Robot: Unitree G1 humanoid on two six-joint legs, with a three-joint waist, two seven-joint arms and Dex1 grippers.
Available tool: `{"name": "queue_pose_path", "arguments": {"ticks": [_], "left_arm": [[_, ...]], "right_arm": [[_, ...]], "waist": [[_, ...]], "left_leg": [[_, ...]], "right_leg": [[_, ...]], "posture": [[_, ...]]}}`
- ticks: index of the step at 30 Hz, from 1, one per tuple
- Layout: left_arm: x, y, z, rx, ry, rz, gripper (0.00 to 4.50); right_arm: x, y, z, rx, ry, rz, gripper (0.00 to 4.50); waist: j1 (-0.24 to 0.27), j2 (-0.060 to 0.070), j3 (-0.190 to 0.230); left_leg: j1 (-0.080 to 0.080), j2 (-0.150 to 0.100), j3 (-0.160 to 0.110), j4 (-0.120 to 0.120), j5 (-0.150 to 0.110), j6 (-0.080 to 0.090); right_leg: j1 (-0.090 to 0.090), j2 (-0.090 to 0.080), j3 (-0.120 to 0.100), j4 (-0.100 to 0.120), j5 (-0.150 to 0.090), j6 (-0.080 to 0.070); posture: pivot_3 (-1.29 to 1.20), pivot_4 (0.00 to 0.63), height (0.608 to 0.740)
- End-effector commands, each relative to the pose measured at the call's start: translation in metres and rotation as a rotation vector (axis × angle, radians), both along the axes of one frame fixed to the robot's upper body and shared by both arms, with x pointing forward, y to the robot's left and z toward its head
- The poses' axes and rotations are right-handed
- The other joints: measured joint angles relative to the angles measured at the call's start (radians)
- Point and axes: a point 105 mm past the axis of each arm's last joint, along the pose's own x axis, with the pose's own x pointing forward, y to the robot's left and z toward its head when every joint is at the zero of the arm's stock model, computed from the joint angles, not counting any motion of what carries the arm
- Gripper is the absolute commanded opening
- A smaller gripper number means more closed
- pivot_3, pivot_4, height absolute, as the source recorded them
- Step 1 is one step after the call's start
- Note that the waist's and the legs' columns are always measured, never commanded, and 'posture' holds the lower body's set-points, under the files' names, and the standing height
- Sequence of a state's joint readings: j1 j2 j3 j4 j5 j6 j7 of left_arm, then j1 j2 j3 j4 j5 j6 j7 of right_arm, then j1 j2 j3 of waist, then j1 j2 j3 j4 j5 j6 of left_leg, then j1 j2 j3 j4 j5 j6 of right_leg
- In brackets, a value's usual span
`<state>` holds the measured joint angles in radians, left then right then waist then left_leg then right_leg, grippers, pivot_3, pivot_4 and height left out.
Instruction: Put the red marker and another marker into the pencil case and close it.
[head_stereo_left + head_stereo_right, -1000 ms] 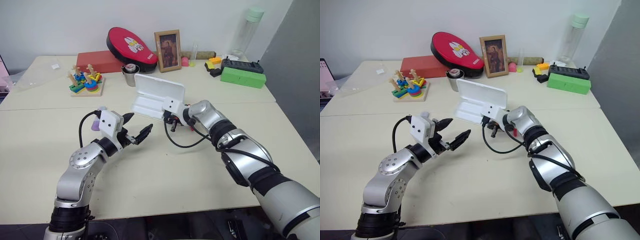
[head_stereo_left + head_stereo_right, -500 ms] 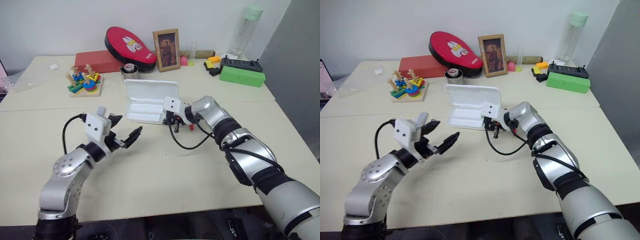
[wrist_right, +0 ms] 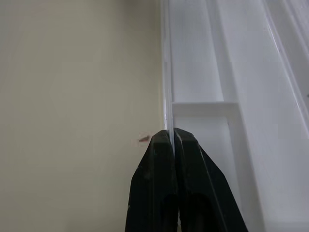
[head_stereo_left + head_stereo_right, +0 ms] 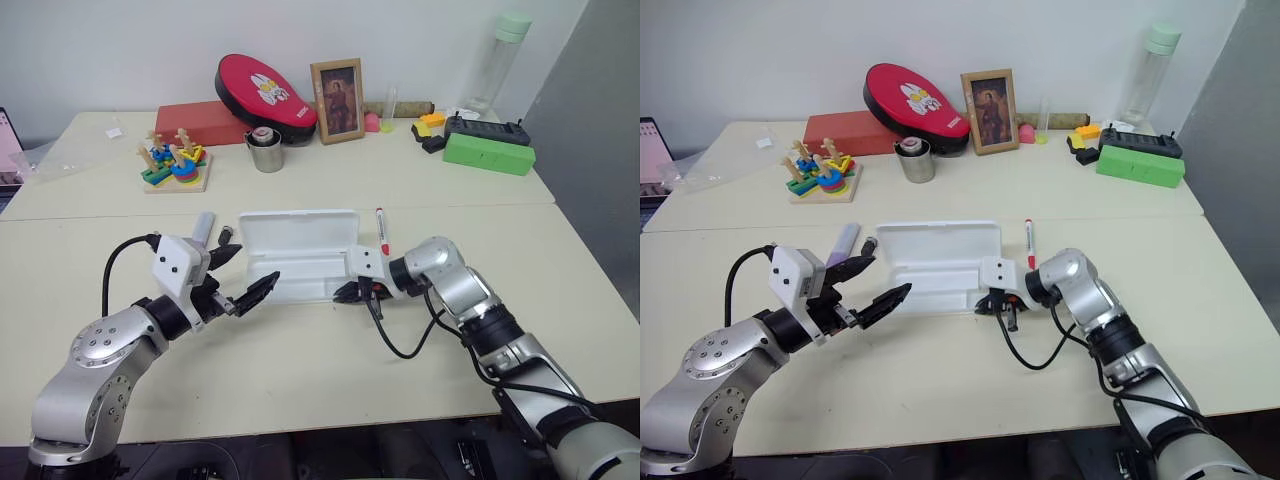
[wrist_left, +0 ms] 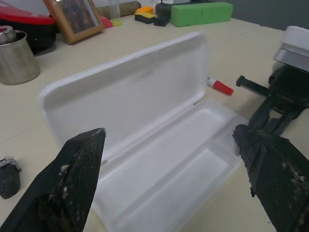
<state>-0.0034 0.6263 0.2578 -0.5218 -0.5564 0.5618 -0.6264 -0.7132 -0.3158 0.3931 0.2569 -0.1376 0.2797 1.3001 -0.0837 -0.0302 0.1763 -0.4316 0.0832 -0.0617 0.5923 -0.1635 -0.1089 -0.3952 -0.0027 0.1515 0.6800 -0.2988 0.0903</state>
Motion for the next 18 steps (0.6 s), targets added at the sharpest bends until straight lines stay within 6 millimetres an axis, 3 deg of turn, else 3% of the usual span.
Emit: {"name": "queue_pose_path", "arguments": {"ticks": [1, 7, 10, 15, 18], "left_arm": [[0.0, -0.01, 0.011, 0.001, -0.038, -0.057, 4.5], [0.001, -0.015, 0.011, 0.003, -0.035, -0.088, 4.5], [-0.002, -0.024, 0.014, 0.0, -0.037, -0.131, 4.5], [-0.004, -0.035, 0.018, -0.002, -0.037, -0.185, 4.5], [-0.003, -0.043, 0.019, -0.005, -0.037, -0.223, 4.5]], "right_arm": [[-0.008, 0.007, 0.003, 0.008, 0.0, 0.005, 0.03], [-0.006, 0.01, 0.016, 0.057, -0.062, 0.006, 0.03], [-0.003, 0.002, 0.044, 0.145, -0.072, -0.026, 0.54], [-0.011, -0.022, 0.093, 0.307, -0.053, -0.093, 1.78], [-0.006, -0.046, 0.107, 0.369, -0.044, -0.23, 2.07]], "waist": [[0.0, 0.0, 0.0], [-0.003, 0.0, 0.0], [-0.001, 0.0, 0.0], [0.005, -0.001, 0.0], [0.006, -0.001, 0.0]], "left_leg": [[0.0, 0.0, 0.0, 0.0, 0.0, 0.0], [0.0, 0.0, 0.0, 0.0, 0.0, 0.0], [0.0, 0.0, 0.0, 0.0, 0.0, 0.0], [0.0, 0.0, 0.0, 0.0, 0.0, 0.0], [0.0, 0.0, 0.0, 0.0, 0.0, 0.0]], "right_leg": [[0.0, 0.0, 0.0, 0.0, 0.0, 0.0], [0.0, 0.0, 0.0, 0.0, -0.001, 0.0], [0.0, 0.0, 0.0, 0.0, 0.0, 0.0], [0.0, 0.0, 0.0, -0.001, 0.0, 0.0], [0.0, 0.0, 0.0, -0.001, 0.0, 0.0]], "posture": [[0.0, 0.15, 0.74], [0.0, 0.15, 0.74], [0.0, 0.15, 0.74], [0.0, 0.15, 0.74], [0.0, 0.15, 0.74]]}}
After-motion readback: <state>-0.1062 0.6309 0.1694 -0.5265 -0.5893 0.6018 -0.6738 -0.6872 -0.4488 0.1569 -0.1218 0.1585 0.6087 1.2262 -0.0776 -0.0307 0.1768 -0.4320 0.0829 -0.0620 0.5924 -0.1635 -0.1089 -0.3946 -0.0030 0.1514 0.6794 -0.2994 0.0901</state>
